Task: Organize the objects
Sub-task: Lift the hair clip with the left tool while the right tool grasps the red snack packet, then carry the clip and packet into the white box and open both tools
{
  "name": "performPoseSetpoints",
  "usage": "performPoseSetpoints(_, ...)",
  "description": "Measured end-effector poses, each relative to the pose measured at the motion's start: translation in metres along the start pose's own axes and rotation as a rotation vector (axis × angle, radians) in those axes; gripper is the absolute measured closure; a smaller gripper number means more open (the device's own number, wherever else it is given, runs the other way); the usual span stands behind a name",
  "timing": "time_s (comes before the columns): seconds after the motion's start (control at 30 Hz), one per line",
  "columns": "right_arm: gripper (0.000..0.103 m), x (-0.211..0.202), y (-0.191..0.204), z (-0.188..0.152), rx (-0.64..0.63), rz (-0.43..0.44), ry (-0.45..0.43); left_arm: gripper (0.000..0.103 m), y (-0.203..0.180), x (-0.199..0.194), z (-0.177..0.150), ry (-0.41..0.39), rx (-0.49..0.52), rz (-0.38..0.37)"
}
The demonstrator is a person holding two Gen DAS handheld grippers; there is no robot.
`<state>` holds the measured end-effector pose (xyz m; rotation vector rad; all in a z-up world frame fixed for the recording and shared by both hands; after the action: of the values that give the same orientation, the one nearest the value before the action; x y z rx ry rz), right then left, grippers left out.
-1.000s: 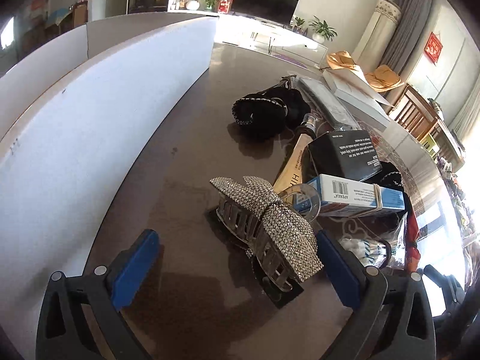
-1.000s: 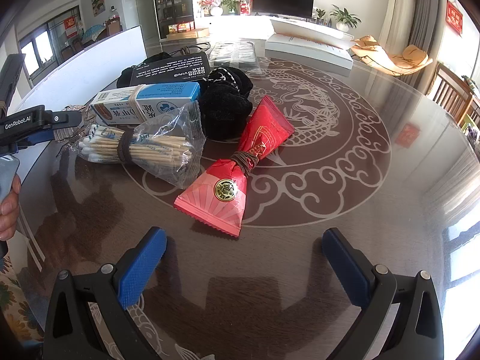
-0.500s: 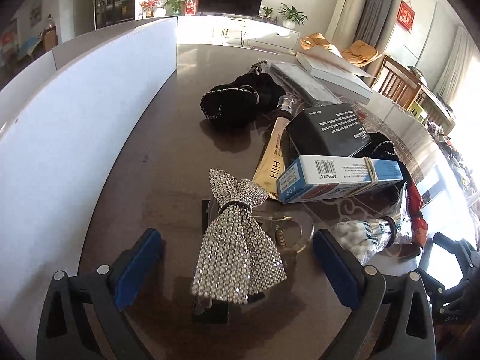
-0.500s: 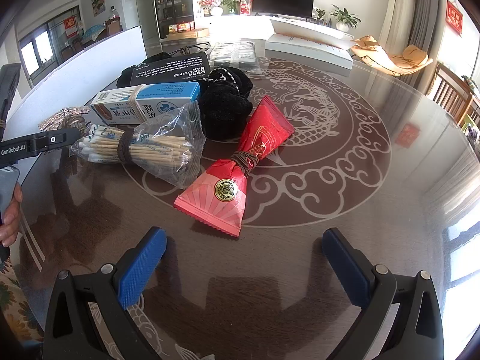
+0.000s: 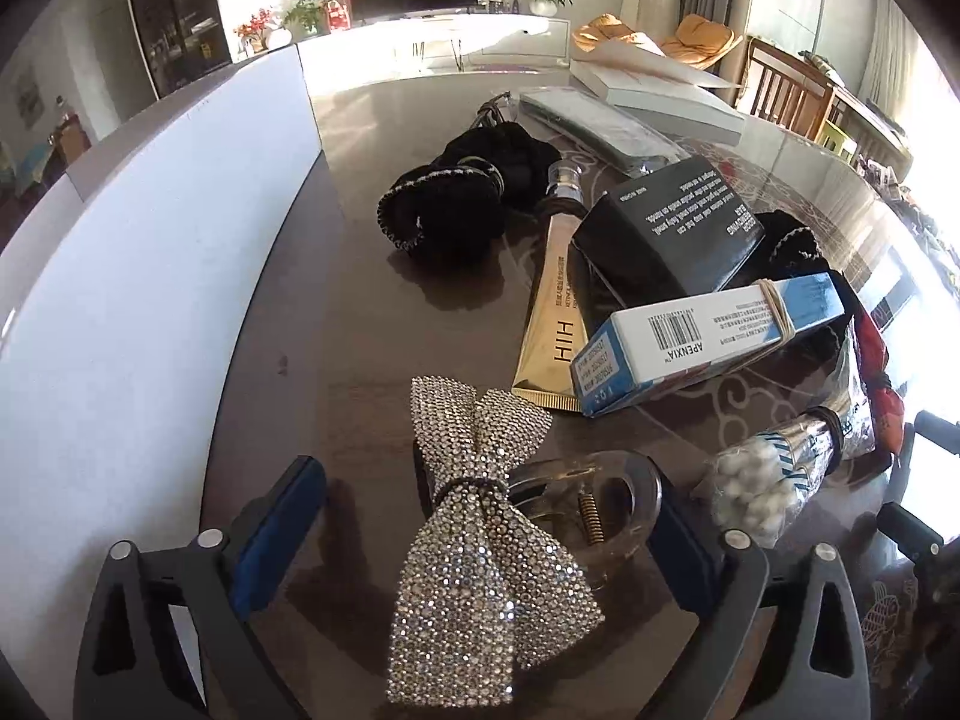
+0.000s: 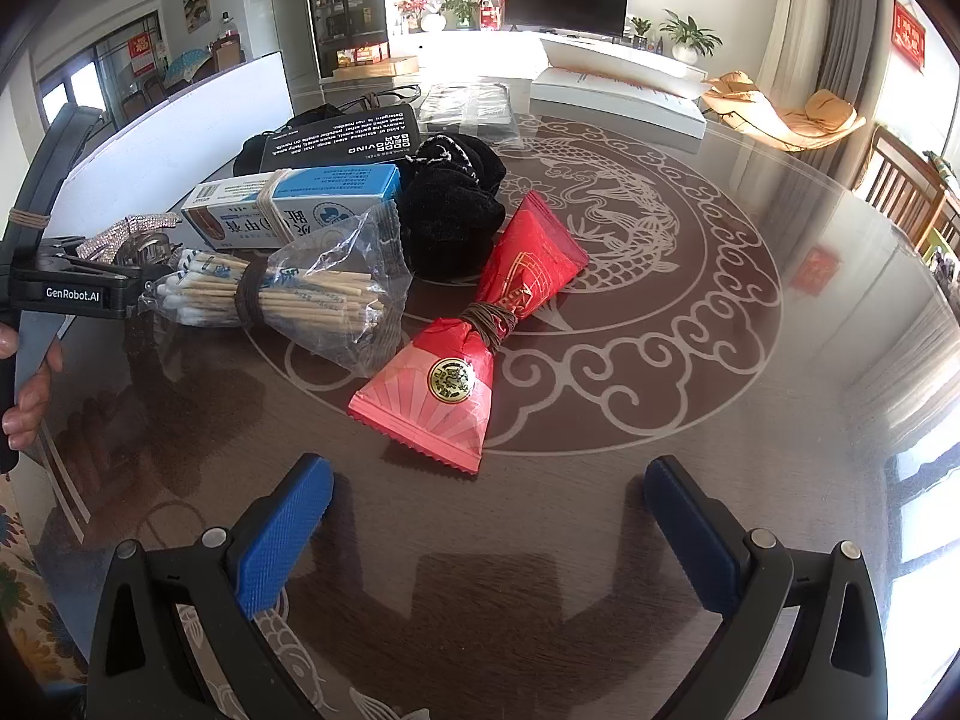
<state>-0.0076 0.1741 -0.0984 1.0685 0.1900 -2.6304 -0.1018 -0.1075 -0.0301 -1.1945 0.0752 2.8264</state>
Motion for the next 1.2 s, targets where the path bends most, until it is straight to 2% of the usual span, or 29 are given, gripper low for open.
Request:
performPoseSetpoints(0.03,0.000,0.000,0.000,0.000,0.001,0.000,0.000,0.049,0.001,-0.003,-0.002,-0.019,-0.003,-0.016)
performPoseSetpoints(0.07,0.000,0.001,0.000,0.001,0.005,0.000,-0.001,0.054,0.001,-0.007,-0.005,-0.026,0.002,0.000)
performPoseSetpoints(0.13,0.000,0.001,0.000,0.001,-0.002,0.005,0.004,0.054,0.001,-0.013,-0.014,-0.043,0.009,0.003)
performPoseSetpoints(0.2,0.000,0.002,-0.004,0.005,-0.012,0.057,0.054,0.054,-0.002,-0.024,-0.025,-0.056,0.013,0.006)
performPoseSetpoints(0.23,0.000,0.001,-0.011,0.009,0.034,0.099,0.075,0.054,-0.004,-0.030,-0.032,-0.061,0.015,0.003)
performPoseSetpoints(0.3,0.000,0.000,-0.034,0.018,0.226,0.173,0.114,0.054,-0.010,-0.041,-0.044,-0.074,0.027,-0.001)
performPoseSetpoints(0.37,0.002,0.003,-0.052,0.032,0.378,0.185,0.115,0.054,-0.015,-0.049,-0.053,-0.087,0.025,-0.003)
performPoseSetpoints(0.43,0.012,0.012,-0.056,0.049,0.385,0.124,0.120,0.054,-0.019,-0.052,-0.056,-0.085,0.018,-0.003)
performPoseSetpoints(0.5,0.032,0.029,-0.049,0.062,0.376,0.117,0.156,0.055,-0.021,-0.054,-0.058,-0.084,0.006,-0.005)
performPoseSetpoints(0.57,0.042,0.043,-0.041,0.070,0.369,0.103,0.183,0.055,-0.022,-0.056,-0.061,-0.084,0.003,-0.004)
performPoseSetpoints(0.63,0.061,0.049,-0.034,0.077,0.325,0.073,0.198,0.055,-0.023,-0.058,-0.063,-0.087,-0.001,-0.008)
performPoseSetpoints(0.67,0.080,0.049,-0.031,0.079,0.293,0.045,0.204,0.055,-0.022,-0.060,-0.064,-0.090,-0.003,-0.009)
performPoseSetpoints(0.7,0.085,0.047,-0.032,0.079,0.275,0.047,0.205,0.055,-0.020,-0.062,-0.066,-0.093,-0.009,-0.013)
performPoseSetpoints(0.77,0.087,0.039,-0.034,0.077,0.246,0.034,0.212,0.055,-0.018,-0.067,-0.070,-0.110,-0.023,-0.013)
performPoseSetpoints(0.87,0.087,0.014,-0.048,0.072,0.262,0.042,0.164,0.055,-0.018,-0.078,-0.076,-0.134,-0.048,-0.025)
performPoseSetpoints(0.97,0.087,-0.013,-0.046,0.074,0.243,0.074,0.115,0.055,-0.023,-0.095,-0.072,-0.173,-0.079,-0.053)
performPoseSetpoints(1.07,0.087,-0.032,-0.025,0.087,0.209,0.126,0.083,0.055,-0.022,-0.122,-0.058,-0.224,-0.123,-0.088)
performPoseSetpoints(1.2,0.087,-0.044,0.035,0.114,0.158,0.249,0.038,0.055,0.006,-0.166,-0.035,-0.302,-0.174,-0.095)
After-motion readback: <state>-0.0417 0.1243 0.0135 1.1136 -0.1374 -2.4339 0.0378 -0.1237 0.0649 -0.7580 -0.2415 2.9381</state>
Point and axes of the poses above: each gripper's, at about its wrist camera, not at the fingertips, and x roughly the way its jaws point, y to its left, z to its top, the point moved 2 cm from there along x, roughly the way its jaws point, and after that the axes turned 10 degrees about -y, right-handed, at the moved point
